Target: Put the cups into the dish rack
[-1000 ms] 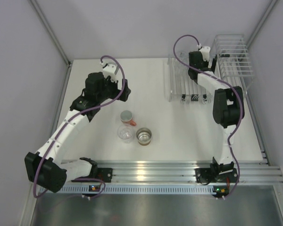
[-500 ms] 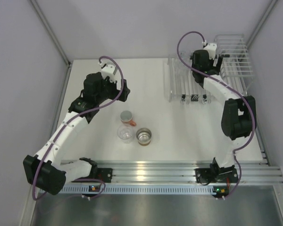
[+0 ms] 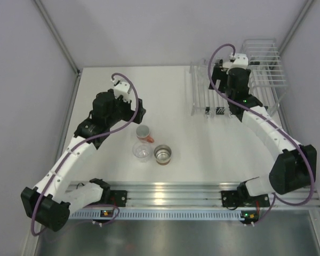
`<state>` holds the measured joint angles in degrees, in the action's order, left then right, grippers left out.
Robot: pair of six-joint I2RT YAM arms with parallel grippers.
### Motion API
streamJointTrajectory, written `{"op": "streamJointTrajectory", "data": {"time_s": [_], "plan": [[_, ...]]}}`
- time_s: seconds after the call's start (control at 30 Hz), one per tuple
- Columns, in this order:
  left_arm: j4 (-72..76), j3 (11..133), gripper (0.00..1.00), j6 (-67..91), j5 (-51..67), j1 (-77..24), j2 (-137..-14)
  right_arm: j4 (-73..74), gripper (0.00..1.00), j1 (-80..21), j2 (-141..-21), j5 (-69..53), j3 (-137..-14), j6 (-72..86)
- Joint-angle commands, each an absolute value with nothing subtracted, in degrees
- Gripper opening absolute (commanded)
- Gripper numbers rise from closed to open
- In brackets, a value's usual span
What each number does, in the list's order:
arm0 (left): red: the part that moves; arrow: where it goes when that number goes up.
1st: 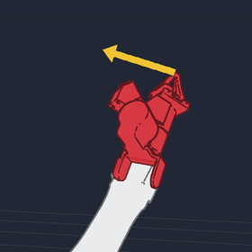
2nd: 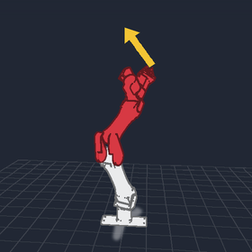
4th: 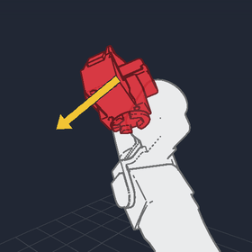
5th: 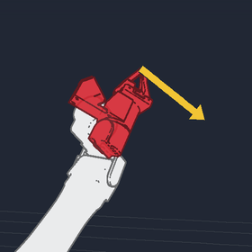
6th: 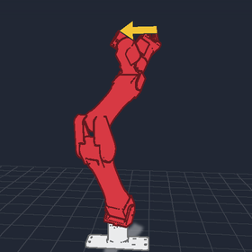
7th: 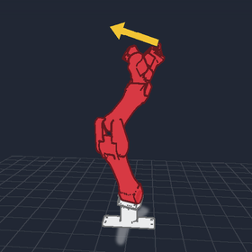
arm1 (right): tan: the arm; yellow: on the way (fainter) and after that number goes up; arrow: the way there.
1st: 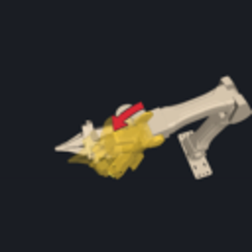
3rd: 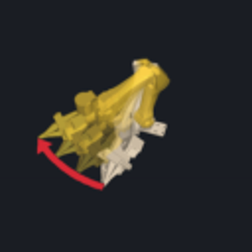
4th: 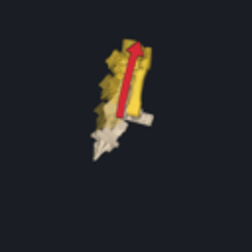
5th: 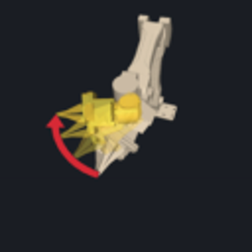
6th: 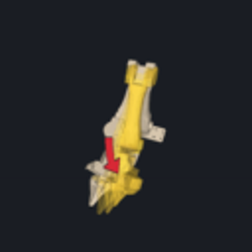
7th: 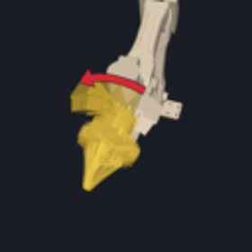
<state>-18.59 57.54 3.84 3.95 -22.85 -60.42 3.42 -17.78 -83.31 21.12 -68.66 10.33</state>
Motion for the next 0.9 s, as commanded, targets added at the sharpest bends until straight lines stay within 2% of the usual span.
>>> {"op": "streamJointTrajectory", "data": {"time_s": [0.0, 0.27, 0.43, 0.63, 0.87], "plan": [[-20.30, 56.08, 0.98, 0.80, 5.36, -25.13, -57.92, 0.53, 0.99, -19.60, -76.05, 13.72, -64.61, 12.30], [-23.11, 54.05, 0.98, -5.89, 7.56, -41.11, -56.34, 1.40, 0.99, -22.50, -66.80, 13.27, -55.99, 12.48], [-24.69, 53.44, 0.94, -6.68, 8.45, -46.74, -58.53, 2.55, 0.99, -22.41, -61.71, 14.24, -51.87, 12.48], [-26.63, 53.26, 0.93, -6.68, 5.89, -52.02, -66.00, 3.87, 0.99, -22.41, -55.91, 13.98, -48.70, 13.53], [-27.16, 54.49, 0.89, -7.03, 6.07, -52.12, -73.73, 5.36, 0.99, -22.41, -50.37, 14.06, -46.94, 13.36]]}}
